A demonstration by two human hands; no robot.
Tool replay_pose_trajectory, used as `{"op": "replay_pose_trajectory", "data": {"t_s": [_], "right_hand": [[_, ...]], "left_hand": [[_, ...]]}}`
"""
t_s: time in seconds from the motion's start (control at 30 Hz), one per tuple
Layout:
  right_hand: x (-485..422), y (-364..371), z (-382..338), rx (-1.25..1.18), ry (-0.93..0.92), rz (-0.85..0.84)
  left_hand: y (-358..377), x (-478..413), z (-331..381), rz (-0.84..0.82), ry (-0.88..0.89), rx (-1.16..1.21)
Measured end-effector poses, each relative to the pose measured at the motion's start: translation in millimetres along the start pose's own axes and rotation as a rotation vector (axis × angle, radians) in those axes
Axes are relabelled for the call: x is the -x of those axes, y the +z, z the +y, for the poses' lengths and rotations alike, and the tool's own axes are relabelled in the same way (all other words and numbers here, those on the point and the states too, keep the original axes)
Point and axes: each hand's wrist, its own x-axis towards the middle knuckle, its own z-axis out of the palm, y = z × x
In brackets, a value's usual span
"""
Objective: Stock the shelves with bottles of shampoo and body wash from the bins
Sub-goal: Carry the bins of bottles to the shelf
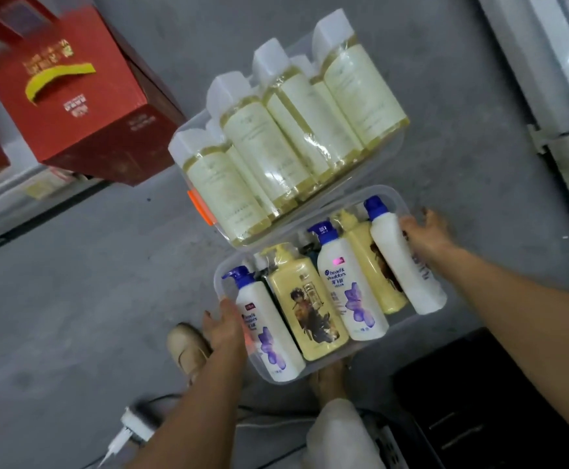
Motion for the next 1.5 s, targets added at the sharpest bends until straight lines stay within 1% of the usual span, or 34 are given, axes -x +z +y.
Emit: {"op": "replay_pose_trajectory", "data": {"t_s": [0.13, 0.23, 0.27, 0.37, 0.4, 0.47, 0.57, 0.63, 0.77, 0.9, 1.07, 1.27, 1.5], "right_hand": [[-12, 4, 6, 0.015, 0.034, -0.071], [-15, 5, 8, 0.042, 0.037, -0.100], [-17, 6, 9, 0.054, 0.033, -0.088], [-21, 3, 11, 0.180, 0.023, 0.018], [-23, 1, 13, 0.196, 0.021, 0.025], [-25, 0, 15, 0.133, 0.016, -0.047], [-19, 0, 19, -0.047, 0.019, -0.232], [-16, 1, 22, -0.075, -0.006, -0.269], [-11, -3, 22, -0.057, -0.072, -0.271], [-7, -7, 20, -0.065, -0.097, -0.293], [10, -4, 25, -0.079, -0.085, -0.308], [45, -5, 36, -0.159, -0.008, -0.417], [121, -15, 37, -0.206, 0.045, -0.404]], "left_hand": [[14, -17, -10, -0.024, -0.101, 0.134], [19, -36, -23, -0.085, -0.115, 0.164], [18, -35, -24, -0.108, -0.116, 0.155], [10, -16, -16, -0.116, -0.108, 0.152], [9, -15, -18, -0.125, -0.105, 0.158], [7, -14, -23, -0.164, -0.103, 0.196], [11, -21, -36, -0.248, -0.077, 0.229], [11, -22, -39, -0.273, -0.064, 0.195], [-2, -3, -30, -0.289, -0.027, 0.180], [-7, -3, -30, -0.308, 0.009, 0.156], [-20, -7, -29, -0.327, 0.093, 0.091], [-59, 8, -26, -0.297, 0.072, 0.019], [-124, 42, -19, -0.294, 0.135, -0.079]]}}
